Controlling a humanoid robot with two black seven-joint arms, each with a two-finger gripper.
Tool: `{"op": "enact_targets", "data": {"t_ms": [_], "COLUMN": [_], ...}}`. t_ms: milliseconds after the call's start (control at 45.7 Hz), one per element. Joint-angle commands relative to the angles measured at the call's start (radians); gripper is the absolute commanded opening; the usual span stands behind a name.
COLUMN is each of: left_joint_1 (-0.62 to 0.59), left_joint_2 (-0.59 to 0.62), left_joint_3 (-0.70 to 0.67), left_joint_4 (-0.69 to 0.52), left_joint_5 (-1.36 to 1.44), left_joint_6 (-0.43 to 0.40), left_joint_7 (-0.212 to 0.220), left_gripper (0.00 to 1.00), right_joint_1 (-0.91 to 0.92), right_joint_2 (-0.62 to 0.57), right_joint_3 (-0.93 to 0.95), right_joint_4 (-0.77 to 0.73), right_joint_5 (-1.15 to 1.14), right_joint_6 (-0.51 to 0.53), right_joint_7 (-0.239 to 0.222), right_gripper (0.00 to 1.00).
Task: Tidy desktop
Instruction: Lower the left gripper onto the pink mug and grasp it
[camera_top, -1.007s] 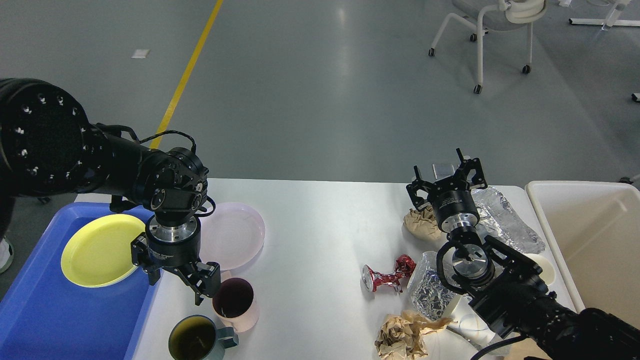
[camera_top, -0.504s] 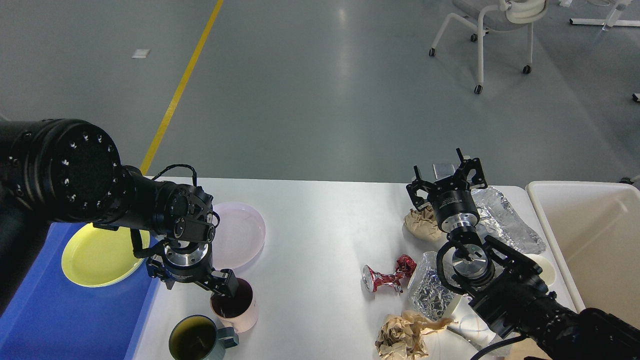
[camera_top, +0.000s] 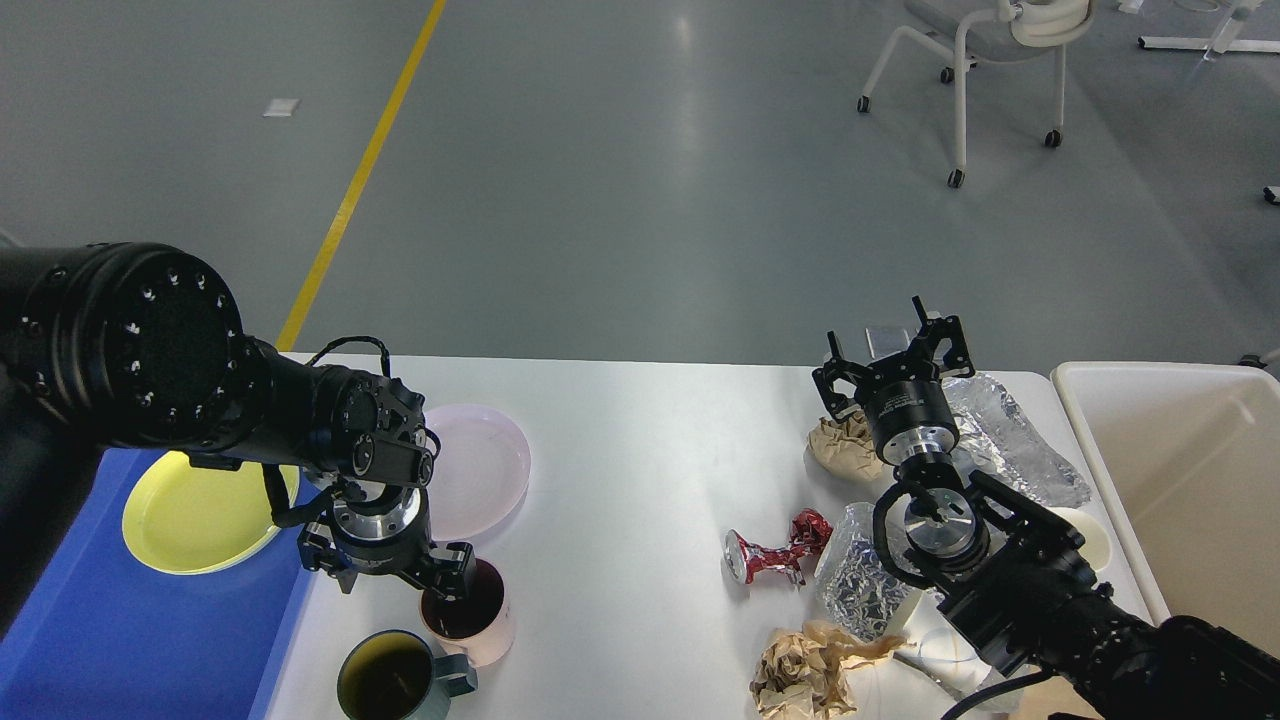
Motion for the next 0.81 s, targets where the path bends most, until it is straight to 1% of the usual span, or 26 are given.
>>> {"op": "enact_targets", "data": {"t_ms": [0, 22, 44, 88, 197, 263, 394, 460, 526, 547, 569, 635, 679, 788], "left_joint_1": [0.028, 0.032, 0.051, 0.071, 0.111, 0.124, 0.128, 0.128, 0.128, 0.128, 0.128, 0.126, 0.128, 0.128], "left_joint_2": [-0.012, -0.015, -0.015, -0.015, -0.015, -0.015, -0.014, -0.014, -0.011, -0.011, -0.011, -0.011, -0.012, -0.009], "left_joint_3": [-0.009, -0.011, -0.015, -0.018, -0.024, -0.024, -0.024, -0.024, -0.023, -0.023, -0.023, -0.023, -0.023, -0.029], "left_joint_4": [0.0, 0.0, 0.0, 0.002, 0.005, 0.003, 0.006, 0.009, 0.012, 0.014, 0.015, 0.017, 0.017, 0.018], "left_joint_5": [-0.001, -0.001, -0.001, -0.001, -0.001, -0.003, -0.003, -0.004, -0.004, -0.004, -0.003, -0.004, -0.004, -0.003], "left_joint_6": [0.035, 0.047, 0.08, 0.105, 0.156, 0.173, 0.177, 0.18, 0.18, 0.182, 0.182, 0.184, 0.182, 0.184], "left_joint_7": [0.0, 0.0, 0.002, 0.006, 0.038, 0.049, 0.051, 0.049, 0.049, 0.049, 0.049, 0.046, 0.043, 0.035], "left_gripper": [0.94, 0.94, 0.94, 0.94, 0.94, 0.94, 0.92, 0.86, 0.7, 0.67, 0.64, 0.63, 0.6, 0.47], "right_joint_1": [0.0, 0.0, 0.0, 0.0, 0.0, 0.0, 0.0, 0.0, 0.0, 0.0, 0.0, 0.0, 0.0, 0.0], "right_joint_2": [0.0, 0.0, 0.0, 0.0, 0.0, 0.0, 0.0, 0.0, 0.0, 0.0, 0.0, 0.0, 0.0, 0.0], "right_joint_3": [0.0, 0.0, 0.0, 0.0, 0.0, 0.0, 0.0, 0.0, 0.0, 0.0, 0.0, 0.0, 0.0, 0.0], "right_joint_4": [0.0, 0.0, 0.0, 0.0, 0.0, 0.0, 0.0, 0.0, 0.0, 0.0, 0.0, 0.0, 0.0, 0.0], "right_joint_5": [0.0, 0.0, 0.0, 0.0, 0.0, 0.0, 0.0, 0.0, 0.0, 0.0, 0.0, 0.0, 0.0, 0.0], "right_joint_6": [0.0, 0.0, 0.0, 0.0, 0.0, 0.0, 0.0, 0.0, 0.0, 0.0, 0.0, 0.0, 0.0, 0.0], "right_joint_7": [0.0, 0.0, 0.0, 0.0, 0.0, -0.001, -0.001, 0.0, -0.001, -0.001, 0.0, 0.0, -0.001, 0.0], "right_gripper": [1.0, 1.0, 1.0, 1.0, 1.0, 1.0, 1.0, 1.0, 1.0, 1.0, 1.0, 1.0, 1.0, 1.0]}}
